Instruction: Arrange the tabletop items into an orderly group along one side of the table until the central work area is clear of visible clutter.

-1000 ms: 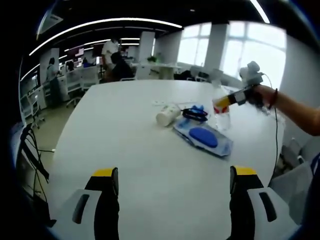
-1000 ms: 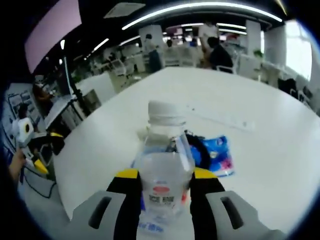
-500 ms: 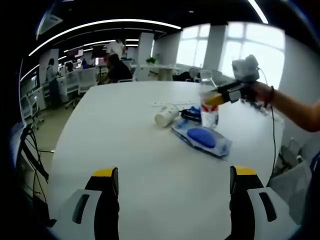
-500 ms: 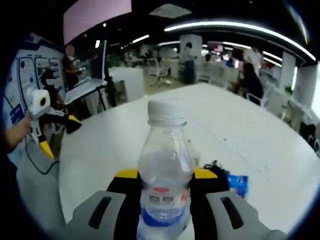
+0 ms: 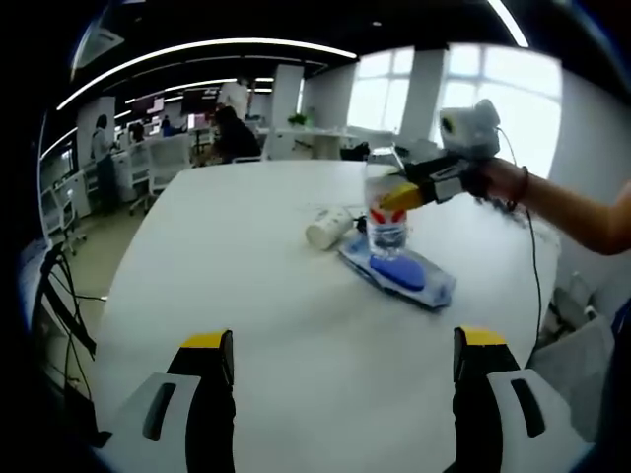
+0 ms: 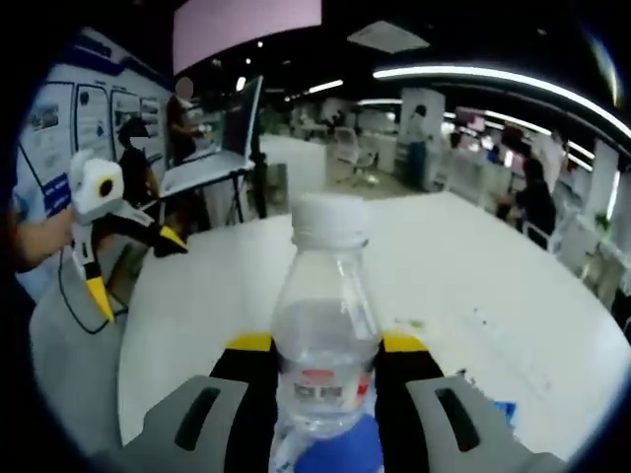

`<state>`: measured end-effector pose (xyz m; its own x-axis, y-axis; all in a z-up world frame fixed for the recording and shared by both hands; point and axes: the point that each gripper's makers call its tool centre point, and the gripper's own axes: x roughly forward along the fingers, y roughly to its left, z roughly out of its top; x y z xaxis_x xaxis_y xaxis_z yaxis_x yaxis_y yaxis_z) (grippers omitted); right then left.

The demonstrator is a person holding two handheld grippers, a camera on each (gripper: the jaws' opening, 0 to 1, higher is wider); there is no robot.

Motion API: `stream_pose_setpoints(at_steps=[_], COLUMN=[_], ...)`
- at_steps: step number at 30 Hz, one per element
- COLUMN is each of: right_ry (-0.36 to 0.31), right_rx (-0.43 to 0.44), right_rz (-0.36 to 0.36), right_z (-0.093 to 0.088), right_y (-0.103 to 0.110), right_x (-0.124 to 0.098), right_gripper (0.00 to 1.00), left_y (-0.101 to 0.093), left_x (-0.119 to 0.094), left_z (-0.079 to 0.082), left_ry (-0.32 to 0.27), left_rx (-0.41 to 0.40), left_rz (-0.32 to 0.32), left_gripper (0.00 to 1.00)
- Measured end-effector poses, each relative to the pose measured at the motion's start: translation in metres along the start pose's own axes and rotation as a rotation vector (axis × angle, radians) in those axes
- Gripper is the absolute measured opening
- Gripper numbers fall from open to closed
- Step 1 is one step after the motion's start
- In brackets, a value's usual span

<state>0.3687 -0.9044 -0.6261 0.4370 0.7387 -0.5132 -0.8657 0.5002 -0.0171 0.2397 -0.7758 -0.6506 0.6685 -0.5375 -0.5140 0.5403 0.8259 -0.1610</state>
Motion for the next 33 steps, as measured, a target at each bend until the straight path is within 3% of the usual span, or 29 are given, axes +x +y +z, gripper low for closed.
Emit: stream_pose_setpoints(at_steps=[21,33], right_ry=[-0.124,-0.153], right_rx=[-0.007,-0.038], right_rz=[0.161,0.224], right_z=[0.026,0.032], right_y=[0.026,0.04], right_x=[0.051,0.082], right_gripper=[0.34,0.34], left_y=[0.01,0.016], left_x=[-0.007,-0.009], left_z=[0.0,-0.005], left_ry=[-0.005,-0.003], left_rx=[-0.002,-0.02], left_rz=[0.015,0.02], left_gripper=[0.9,0.9])
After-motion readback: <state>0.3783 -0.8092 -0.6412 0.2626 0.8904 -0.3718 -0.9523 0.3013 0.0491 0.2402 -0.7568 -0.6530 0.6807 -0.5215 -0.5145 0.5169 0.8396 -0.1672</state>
